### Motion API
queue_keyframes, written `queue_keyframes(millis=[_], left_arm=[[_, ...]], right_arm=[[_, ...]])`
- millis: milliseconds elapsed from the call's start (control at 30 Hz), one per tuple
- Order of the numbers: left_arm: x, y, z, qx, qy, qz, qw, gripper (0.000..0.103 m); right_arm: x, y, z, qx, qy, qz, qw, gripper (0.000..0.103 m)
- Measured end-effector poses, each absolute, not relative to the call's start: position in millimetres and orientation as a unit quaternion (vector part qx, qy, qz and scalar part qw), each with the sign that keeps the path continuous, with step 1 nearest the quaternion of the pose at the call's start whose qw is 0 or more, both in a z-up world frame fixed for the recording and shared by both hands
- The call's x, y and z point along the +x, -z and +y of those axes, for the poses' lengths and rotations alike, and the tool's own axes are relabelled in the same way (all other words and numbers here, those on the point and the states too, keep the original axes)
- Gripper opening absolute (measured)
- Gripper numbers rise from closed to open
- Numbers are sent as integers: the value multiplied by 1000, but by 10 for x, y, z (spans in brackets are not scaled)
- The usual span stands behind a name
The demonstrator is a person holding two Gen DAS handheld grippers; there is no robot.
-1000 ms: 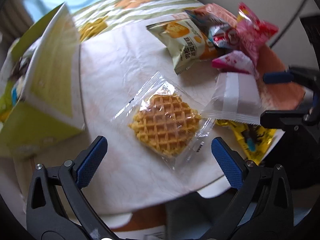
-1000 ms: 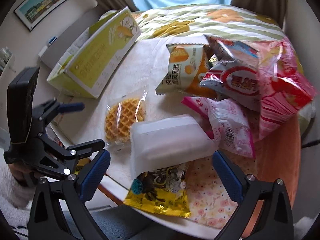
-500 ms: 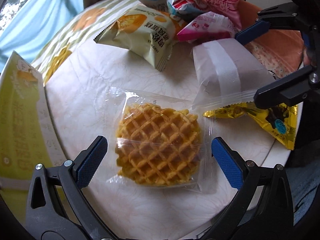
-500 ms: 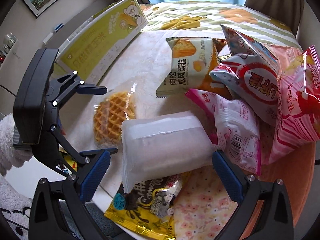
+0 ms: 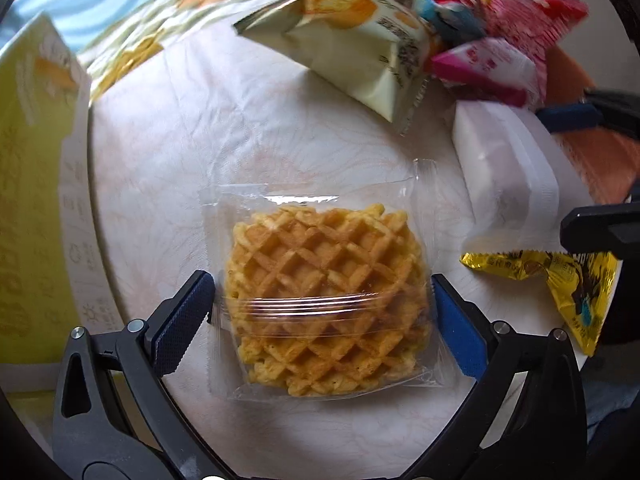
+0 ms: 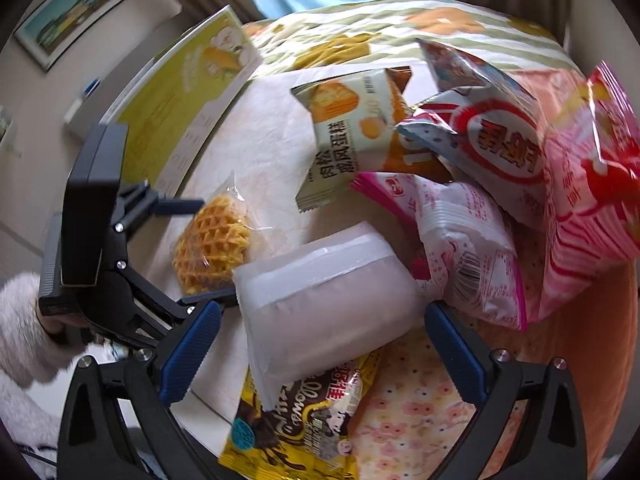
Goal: Organize snacks
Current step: 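Grasp the packaged waffle with the left tool while the right tool grasps the white packet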
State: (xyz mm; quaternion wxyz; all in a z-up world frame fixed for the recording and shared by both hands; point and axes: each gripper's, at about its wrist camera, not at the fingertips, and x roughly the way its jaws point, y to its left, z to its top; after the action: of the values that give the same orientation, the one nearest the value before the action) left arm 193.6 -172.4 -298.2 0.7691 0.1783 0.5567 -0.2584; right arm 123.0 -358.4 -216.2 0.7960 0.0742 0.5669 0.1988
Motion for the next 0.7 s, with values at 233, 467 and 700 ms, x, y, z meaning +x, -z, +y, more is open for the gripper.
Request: queue_keyframes(millis=[233,467,700], left_arm=[[1958,3024,-1710,178,258,556,769,102],[1646,2852,-1719,181,259,546,776,80],[1608,2830,-1693,175,253,550,776,78]], right_arm=[[1270,2204,-3545,132,-127,569,801,102],[1313,2285,-3456,156,-73,569,804,102],[1393,2379,-3396,137,-92,559,812,103]])
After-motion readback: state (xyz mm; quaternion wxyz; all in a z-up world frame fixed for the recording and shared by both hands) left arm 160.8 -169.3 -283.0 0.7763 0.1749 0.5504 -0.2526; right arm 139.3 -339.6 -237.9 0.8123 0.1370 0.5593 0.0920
